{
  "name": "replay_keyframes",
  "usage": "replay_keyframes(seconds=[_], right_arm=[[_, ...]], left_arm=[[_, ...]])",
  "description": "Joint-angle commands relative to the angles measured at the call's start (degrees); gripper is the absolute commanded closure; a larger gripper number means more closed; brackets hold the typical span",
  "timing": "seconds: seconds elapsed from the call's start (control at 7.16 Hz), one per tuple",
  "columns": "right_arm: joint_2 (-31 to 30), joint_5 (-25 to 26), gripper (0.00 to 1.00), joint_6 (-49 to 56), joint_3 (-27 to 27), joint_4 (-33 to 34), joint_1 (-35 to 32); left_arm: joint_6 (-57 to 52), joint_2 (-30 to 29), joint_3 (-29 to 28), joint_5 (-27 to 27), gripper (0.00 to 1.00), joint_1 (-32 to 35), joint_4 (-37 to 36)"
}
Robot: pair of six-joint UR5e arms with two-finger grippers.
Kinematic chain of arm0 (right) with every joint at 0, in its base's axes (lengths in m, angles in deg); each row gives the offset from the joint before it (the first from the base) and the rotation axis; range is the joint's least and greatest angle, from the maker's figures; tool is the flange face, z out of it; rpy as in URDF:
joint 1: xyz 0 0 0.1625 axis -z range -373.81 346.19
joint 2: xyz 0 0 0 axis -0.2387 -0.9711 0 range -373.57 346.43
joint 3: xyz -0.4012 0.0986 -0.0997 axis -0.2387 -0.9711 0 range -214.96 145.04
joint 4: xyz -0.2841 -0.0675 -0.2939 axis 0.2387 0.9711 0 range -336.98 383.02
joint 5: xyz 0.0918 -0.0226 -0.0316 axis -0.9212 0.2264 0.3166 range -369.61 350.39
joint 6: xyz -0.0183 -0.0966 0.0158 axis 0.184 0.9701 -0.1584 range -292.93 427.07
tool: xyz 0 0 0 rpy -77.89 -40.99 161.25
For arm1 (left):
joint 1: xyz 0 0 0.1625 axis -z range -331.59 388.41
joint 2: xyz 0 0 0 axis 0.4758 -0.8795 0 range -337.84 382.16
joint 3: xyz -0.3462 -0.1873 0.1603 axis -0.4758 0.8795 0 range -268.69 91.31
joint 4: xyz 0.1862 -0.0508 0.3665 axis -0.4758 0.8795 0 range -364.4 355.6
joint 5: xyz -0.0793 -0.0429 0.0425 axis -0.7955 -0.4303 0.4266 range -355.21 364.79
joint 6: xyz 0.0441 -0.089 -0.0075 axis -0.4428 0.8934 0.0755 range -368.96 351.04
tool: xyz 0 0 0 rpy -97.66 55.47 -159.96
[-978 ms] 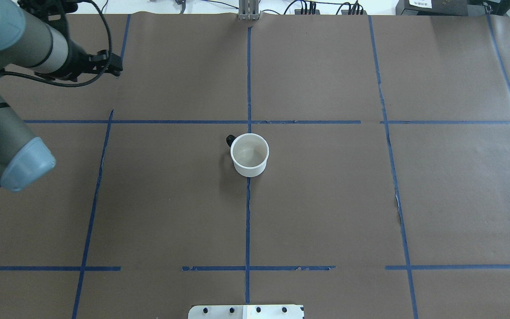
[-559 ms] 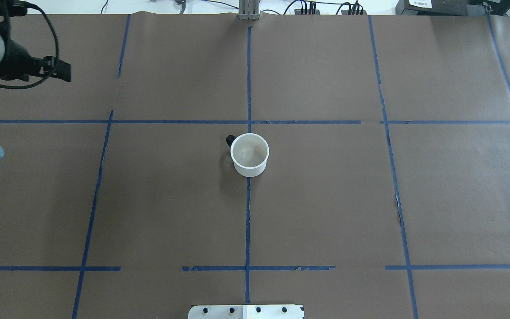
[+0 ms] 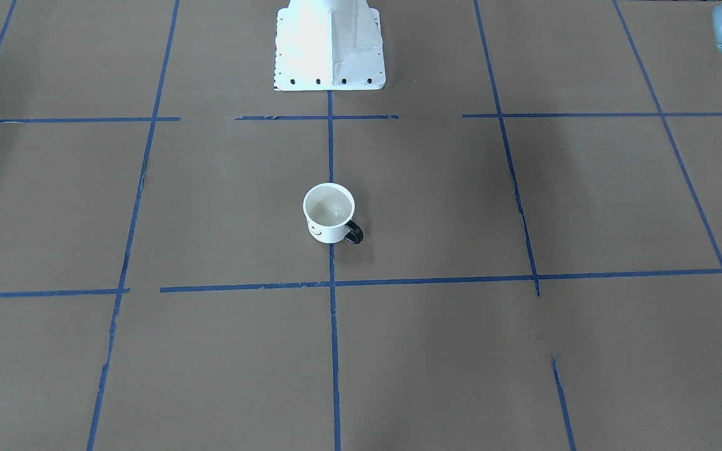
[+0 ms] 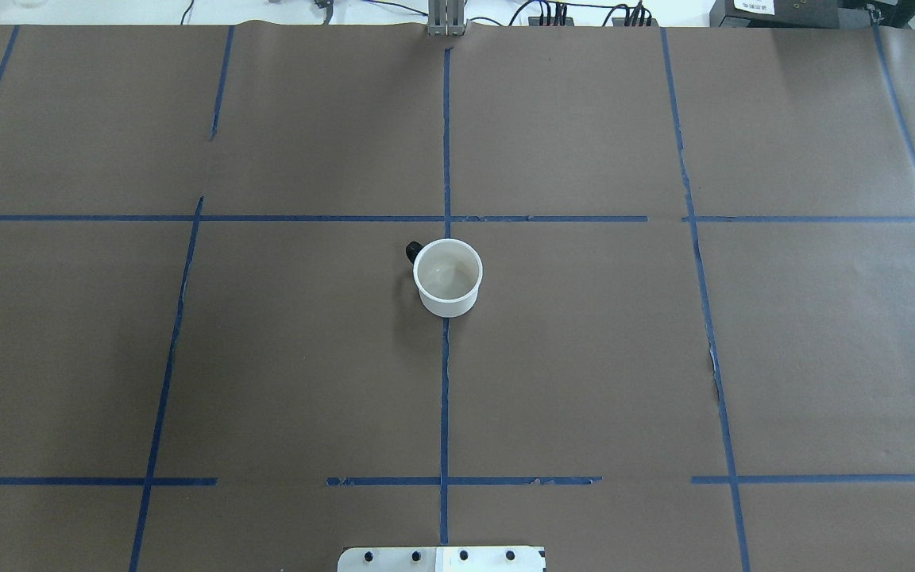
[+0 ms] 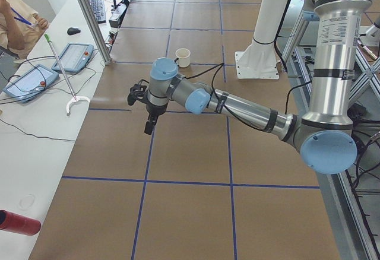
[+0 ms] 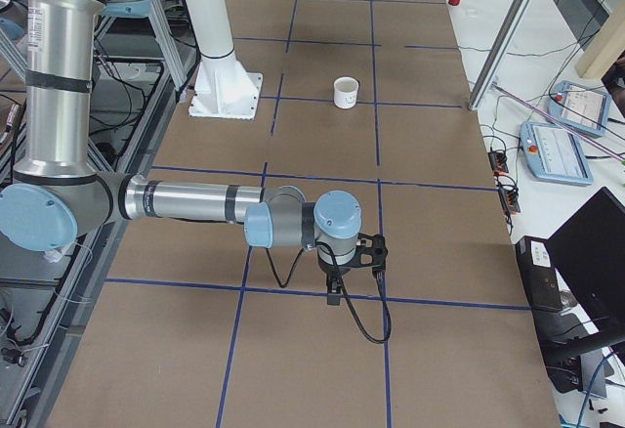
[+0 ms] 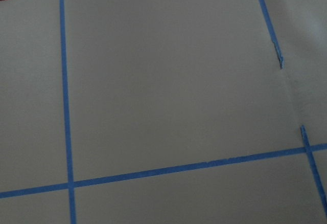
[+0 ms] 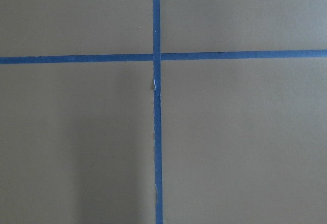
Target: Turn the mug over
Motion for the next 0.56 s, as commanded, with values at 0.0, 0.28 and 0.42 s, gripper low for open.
replay_keyframes(seconds=[0.0,0.28,0.42], right_arm=[[0.0,0.0,0.00,0.0,0.0,0.0,0.0],[0.0,0.0,0.00,0.0,0.0,0.0,0.0],[0.0,0.0,0.00,0.0,0.0,0.0,0.0]], left_arm=[[-10.2,5.0,-2.5,-2.1,0.00,7.4,0.0],[-17.2,8.4,-4.7,-3.0,0.00,12.3,0.0],[-17.1,9.0,-5.2,-3.0,0.00,12.5,0.0]])
